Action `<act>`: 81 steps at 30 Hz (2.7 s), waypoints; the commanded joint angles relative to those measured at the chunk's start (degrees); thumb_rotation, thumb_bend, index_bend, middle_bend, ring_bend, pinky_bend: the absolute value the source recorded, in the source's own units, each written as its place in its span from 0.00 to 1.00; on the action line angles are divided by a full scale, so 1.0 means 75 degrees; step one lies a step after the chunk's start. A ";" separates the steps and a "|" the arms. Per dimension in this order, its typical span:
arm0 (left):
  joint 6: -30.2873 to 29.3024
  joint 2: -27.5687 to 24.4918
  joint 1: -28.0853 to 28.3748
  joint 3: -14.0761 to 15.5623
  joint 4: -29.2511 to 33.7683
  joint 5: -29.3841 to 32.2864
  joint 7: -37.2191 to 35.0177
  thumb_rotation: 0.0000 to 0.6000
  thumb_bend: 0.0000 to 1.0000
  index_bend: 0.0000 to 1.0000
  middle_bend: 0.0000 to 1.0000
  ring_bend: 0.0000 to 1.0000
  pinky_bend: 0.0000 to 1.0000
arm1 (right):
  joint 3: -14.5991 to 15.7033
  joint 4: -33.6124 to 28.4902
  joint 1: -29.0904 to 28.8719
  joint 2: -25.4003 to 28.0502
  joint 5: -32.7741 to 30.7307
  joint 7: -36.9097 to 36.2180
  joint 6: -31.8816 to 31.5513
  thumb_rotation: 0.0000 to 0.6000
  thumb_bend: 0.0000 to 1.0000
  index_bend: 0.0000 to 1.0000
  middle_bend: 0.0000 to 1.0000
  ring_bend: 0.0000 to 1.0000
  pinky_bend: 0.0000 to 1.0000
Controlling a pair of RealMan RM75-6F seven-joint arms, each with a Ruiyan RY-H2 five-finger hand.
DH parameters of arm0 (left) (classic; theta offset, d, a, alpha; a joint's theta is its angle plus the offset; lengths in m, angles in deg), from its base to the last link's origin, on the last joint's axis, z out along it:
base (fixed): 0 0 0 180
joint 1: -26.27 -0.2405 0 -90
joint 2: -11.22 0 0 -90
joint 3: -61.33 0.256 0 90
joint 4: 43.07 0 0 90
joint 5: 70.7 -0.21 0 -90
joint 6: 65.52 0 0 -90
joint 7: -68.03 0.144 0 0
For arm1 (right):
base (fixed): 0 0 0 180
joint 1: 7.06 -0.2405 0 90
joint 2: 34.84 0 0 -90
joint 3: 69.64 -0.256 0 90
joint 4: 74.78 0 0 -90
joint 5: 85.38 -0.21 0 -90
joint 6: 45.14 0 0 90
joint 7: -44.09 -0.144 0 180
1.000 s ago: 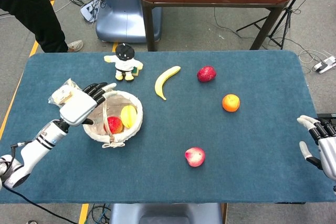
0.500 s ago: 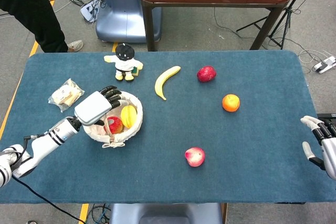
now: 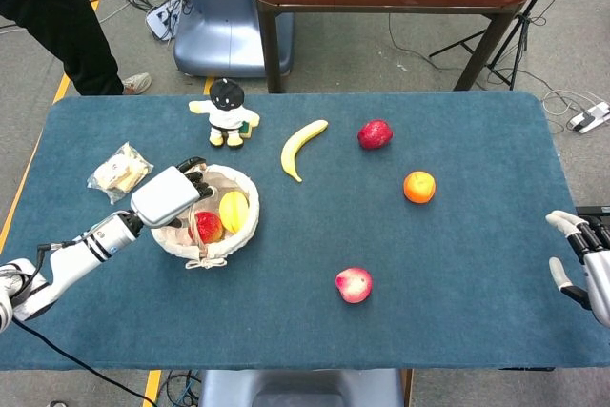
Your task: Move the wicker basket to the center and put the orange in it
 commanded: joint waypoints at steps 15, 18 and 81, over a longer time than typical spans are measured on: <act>-0.0611 0.0213 0.0114 0.0303 -0.0405 -0.0307 -0.0457 1.00 0.20 0.72 0.78 0.61 0.56 | -0.0025 -0.0098 -0.0030 0.0017 -0.0028 0.0103 0.0053 1.00 0.42 0.25 0.26 0.21 0.39; -0.0635 0.0255 0.0152 0.0297 -0.0437 -0.0269 -0.0470 1.00 0.20 0.74 0.81 0.64 0.59 | -0.0026 -0.0102 -0.0020 0.0016 -0.0033 0.0099 0.0037 1.00 0.41 0.25 0.26 0.21 0.39; 0.0942 0.2878 0.2164 -0.2101 0.0516 0.2628 0.3015 1.00 0.21 0.77 0.87 0.68 0.65 | 0.0089 0.0424 0.0230 -0.0015 -0.0023 -0.0533 -0.0155 1.00 0.42 0.25 0.26 0.21 0.39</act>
